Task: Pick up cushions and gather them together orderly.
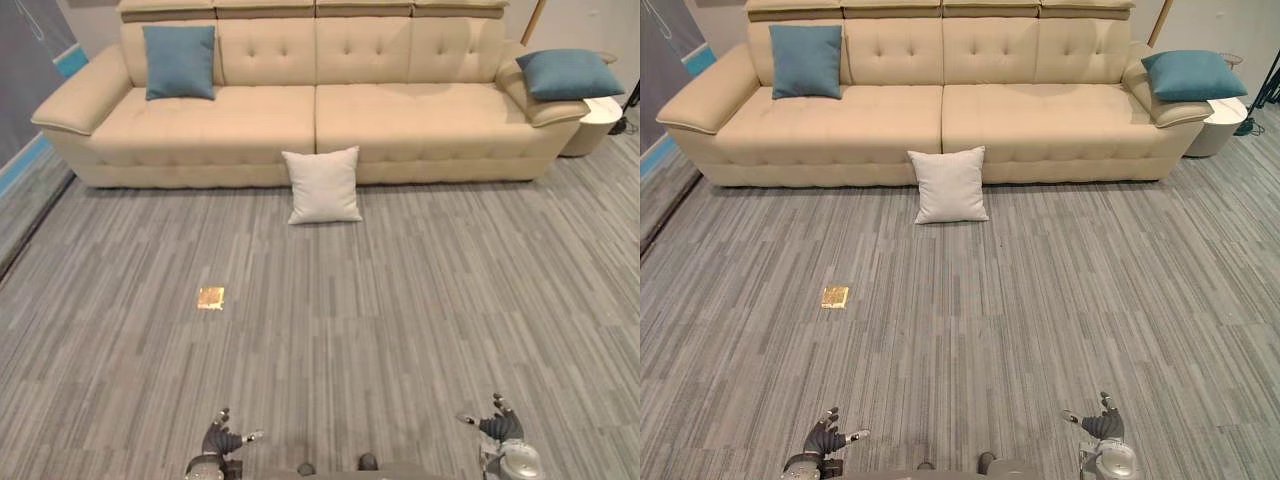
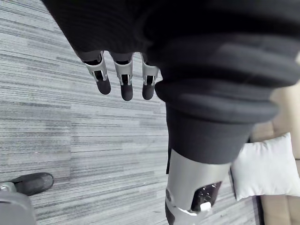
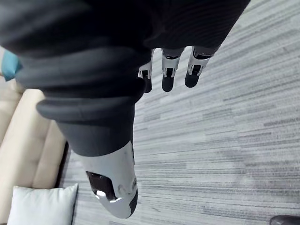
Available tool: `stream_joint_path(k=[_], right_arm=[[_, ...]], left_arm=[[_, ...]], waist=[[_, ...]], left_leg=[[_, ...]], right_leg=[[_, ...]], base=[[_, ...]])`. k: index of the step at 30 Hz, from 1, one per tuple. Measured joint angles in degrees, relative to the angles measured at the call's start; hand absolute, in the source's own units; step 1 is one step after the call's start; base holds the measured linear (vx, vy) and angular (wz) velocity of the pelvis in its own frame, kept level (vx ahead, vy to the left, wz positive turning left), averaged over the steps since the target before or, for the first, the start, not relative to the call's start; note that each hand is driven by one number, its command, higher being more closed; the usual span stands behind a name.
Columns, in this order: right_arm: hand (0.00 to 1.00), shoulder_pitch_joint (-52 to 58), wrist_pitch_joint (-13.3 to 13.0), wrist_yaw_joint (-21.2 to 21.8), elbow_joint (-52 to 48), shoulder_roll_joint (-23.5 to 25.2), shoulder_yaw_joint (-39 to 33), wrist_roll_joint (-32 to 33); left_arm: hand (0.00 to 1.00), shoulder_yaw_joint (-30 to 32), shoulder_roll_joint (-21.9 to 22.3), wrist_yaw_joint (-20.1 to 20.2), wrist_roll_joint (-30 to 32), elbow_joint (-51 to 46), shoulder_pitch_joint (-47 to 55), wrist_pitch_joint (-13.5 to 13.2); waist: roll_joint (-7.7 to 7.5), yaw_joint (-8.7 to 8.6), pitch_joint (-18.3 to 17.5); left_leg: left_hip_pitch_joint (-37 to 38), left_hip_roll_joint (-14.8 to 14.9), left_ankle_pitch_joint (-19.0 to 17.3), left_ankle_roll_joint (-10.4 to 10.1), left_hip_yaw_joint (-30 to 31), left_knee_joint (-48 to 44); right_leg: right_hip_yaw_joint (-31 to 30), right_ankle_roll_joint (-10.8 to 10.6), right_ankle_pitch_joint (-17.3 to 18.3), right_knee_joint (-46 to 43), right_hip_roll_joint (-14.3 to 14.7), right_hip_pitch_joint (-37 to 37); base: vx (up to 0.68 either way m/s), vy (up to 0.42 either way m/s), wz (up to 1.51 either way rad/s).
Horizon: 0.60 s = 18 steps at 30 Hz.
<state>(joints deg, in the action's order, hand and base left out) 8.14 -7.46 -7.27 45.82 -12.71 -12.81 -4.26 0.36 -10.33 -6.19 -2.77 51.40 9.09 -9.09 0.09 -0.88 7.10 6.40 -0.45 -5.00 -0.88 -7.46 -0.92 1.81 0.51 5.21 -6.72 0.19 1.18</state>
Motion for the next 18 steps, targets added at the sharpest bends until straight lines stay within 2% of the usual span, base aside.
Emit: stream_joint_path(k=[4,8,14,18], right_arm=[[0.0,0.13,-0.11,0.85,-0.22,-1.33,1.57,-0.78],[0.0,0.13,-0.13,1.37,-1.8,-1.58,2.17,-0.72],[0.0,0.13,-0.08,1.31,-1.83,-1.51,2.53,-0.21],[0.0,0.12,-0.02,1.24,-1.83,-1.17,2.53,1.44]], left_arm=[[0.0,0.05,-0.29,1.03,0.05,-1.87,0.04,-0.25],[0.0,0.04,-0.3,1.24,0.13,-1.91,0.17,-0.22],[0.0,-0.16,-0.29,1.2,0.1,-1.95,0.04,-0.15],[0.0,-0.24,-0.22,1.15,0.06,-3.08,-0.05,-0.1]], waist=[[0.37,-0.2,0.25],[0.56,-1.14,0.38],[1.07,-1.35,0.64],[1.3,-1.4,0.95]], left_leg=[[0.51,0.02,-0.89,-1.4,0.02,-1.13],[0.4,0.06,-0.91,-1.39,0.06,-1.78],[-0.72,0.14,-0.99,-1.26,0.04,-2.19],[-3.22,0.53,-2.7,0.99,-0.63,-4.55]], right_leg=[[0.52,-0.88,0.57,-0.05,-0.3,1.18],[1.1,-1.08,0.71,-0.06,-0.41,1.55],[1.33,-1.01,0.77,-0.26,-0.41,0.65],[1.89,-0.45,1.93,-2.41,-0.32,-1.65]], base=[[0.04,0.001,0.05],[0.02,-0.009,0.06],[-0.01,-0.002,0.0],[-0.06,-0.007,0.05]])
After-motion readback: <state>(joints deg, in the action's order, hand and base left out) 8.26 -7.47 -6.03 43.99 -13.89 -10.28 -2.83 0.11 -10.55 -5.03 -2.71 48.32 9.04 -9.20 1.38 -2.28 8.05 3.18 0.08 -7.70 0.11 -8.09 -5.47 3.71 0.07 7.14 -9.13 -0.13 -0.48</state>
